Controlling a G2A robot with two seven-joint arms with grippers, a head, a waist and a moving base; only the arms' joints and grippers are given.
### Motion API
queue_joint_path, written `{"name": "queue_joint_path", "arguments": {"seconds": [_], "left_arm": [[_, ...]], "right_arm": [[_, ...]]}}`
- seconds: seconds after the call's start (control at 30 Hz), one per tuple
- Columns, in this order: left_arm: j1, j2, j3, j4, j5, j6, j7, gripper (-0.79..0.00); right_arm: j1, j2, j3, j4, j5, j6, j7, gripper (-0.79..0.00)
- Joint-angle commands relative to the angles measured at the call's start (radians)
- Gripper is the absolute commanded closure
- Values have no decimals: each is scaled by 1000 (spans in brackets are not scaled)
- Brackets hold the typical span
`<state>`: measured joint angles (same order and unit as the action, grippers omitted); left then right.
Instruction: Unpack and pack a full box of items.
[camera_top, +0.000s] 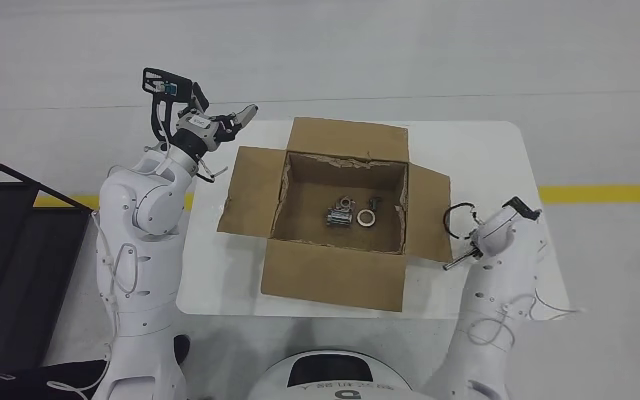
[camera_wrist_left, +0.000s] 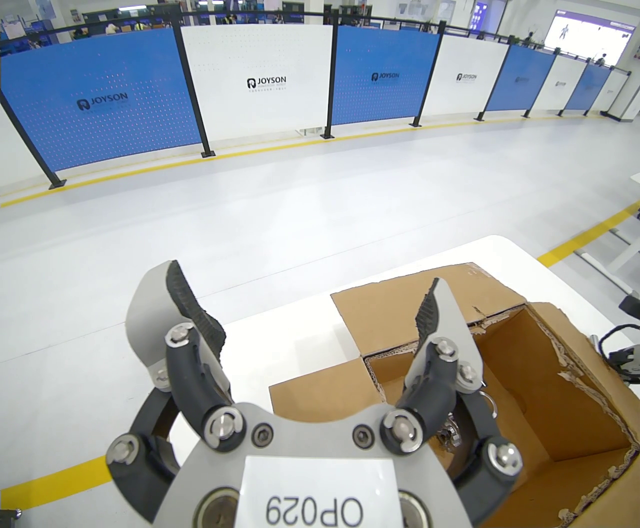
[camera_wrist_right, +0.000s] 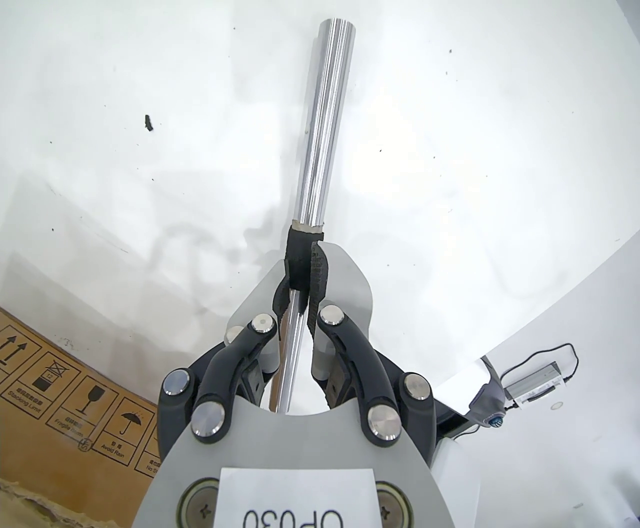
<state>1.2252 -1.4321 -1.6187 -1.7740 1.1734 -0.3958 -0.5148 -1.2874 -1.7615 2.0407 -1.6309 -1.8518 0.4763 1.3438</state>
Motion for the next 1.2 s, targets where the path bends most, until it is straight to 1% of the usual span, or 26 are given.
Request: {"name": "queue_joint_path", "arguments": {"seconds": [0.0, 0.03, 0.13, 0.17, 0.33, 0.5, 0.93, 1.1, 1.17], "left_arm": [[0, 0, -1, 0, -1, 0, 0, -785], [0, 0, -1, 0, -1, 0, 0, -785], [0, 0, -1, 0, -1, 0, 0, -785], [0, 0, -1, 0, -1, 0, 0, -785], [0, 0, -1, 0, -1, 0, 0, -785], [0, 0, -1, 0, -1, 0, 0, -785], [0, 0, -1, 0, -1, 0, 0, -785], [0, 0, -1, 0, -1, 0, 0, -785], [0, 0, -1, 0, -1, 0, 0, -785]], "right_arm": [[17, -5, 12, 22, -27, -1, 1, -3], [24, -8, 17, 28, -29, -3, 3, -108], [36, -16, 33, 31, -43, -9, 9, -225], [38, -19, 38, 29, -46, -11, 11, -231], [48, -30, 59, 22, -62, -15, 15, -231], [66, -39, 64, 54, -91, -19, 19, -215], [138, -45, 108, 148, -172, -32, 32, -228], [165, -43, 130, 184, -194, -42, 42, -182], [175, -42, 137, 197, -200, -44, 43, -114]]}}
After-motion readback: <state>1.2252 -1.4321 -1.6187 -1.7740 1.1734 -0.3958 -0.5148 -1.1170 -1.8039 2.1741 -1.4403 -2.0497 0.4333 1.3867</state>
